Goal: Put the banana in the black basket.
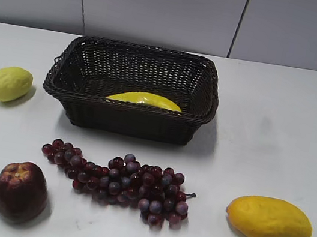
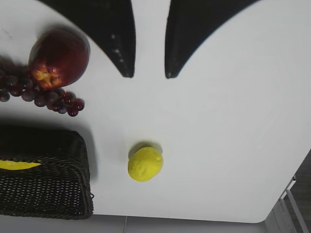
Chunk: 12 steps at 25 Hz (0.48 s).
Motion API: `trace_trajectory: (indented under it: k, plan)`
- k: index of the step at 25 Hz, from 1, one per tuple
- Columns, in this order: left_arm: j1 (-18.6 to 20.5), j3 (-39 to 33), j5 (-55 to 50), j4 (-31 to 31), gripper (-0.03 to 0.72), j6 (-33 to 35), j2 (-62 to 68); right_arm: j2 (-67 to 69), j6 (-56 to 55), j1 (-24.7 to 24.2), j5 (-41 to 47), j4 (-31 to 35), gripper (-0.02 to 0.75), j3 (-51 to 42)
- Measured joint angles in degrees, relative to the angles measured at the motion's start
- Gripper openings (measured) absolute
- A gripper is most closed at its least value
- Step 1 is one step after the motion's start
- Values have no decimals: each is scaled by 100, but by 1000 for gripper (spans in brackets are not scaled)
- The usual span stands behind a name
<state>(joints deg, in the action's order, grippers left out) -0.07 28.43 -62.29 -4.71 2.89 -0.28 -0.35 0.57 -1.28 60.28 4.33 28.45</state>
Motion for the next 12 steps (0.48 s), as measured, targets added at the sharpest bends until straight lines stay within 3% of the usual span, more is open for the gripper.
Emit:
trace_trajectory:
  k: [12]
  plan:
    - [0,0,0,0,204,0,0,0,6,0,-5,0,587,0]
